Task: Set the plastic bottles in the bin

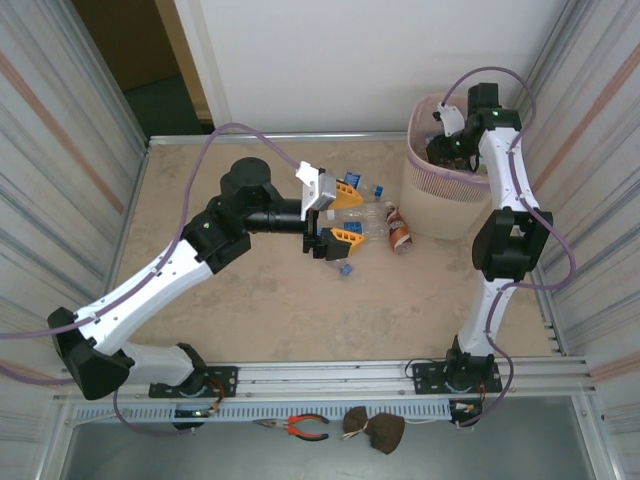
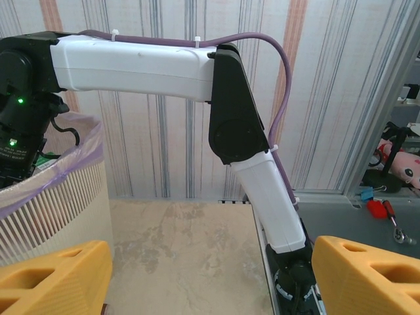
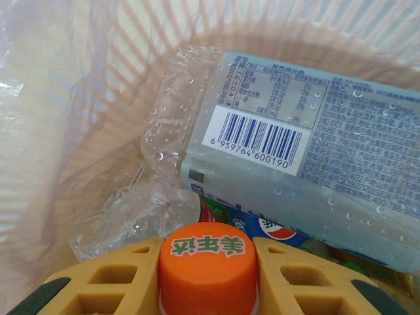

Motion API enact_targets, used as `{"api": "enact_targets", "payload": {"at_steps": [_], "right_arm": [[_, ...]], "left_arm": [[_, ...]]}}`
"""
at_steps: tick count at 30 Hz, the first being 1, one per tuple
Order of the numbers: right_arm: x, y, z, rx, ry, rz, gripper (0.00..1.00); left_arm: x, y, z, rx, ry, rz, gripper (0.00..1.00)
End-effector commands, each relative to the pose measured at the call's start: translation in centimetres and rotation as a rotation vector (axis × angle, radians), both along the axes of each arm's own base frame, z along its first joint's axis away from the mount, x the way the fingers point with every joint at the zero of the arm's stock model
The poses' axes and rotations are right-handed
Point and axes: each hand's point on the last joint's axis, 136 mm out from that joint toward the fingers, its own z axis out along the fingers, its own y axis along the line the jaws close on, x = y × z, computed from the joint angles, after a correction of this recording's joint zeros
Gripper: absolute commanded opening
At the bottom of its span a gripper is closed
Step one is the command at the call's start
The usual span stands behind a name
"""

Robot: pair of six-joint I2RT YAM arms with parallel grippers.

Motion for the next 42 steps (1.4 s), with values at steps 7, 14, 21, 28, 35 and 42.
{"api": "enact_targets", "payload": {"at_steps": [7,14,21,28,35,42], "right_arm": [[0.0,0.3,3.3,-0.015,-0.053,-0.011,0.55],[-1.1,0.1,8.8,-0.026,-0.173,-0.038,0.60],[-3.0,0.0,14.1,-0.019,-0.293,-0.066,0.61],[-5.6,0.1,18.2,0.003,-0.381,-0.082,0.61],[-8.8,0.8,20.7,0.047,-0.453,-0.081,0.61],[-11.5,1.2,21.2,0.076,-0.486,-0.089,0.61]], "left_arm": [[-0.2,1.3,1.0,-0.024,-0.036,0.035,0.80],[0.8,1.6,0.2,0.010,-0.023,0.095,0.80],[2.5,1.6,-1.2,0.073,0.008,0.162,0.80],[5.2,1.4,-4.2,0.200,0.045,0.230,0.79],[10.4,2.2,-8.5,0.356,0.183,0.370,0.73],[16.2,5.8,-12.6,0.352,0.516,0.764,0.78]]}}
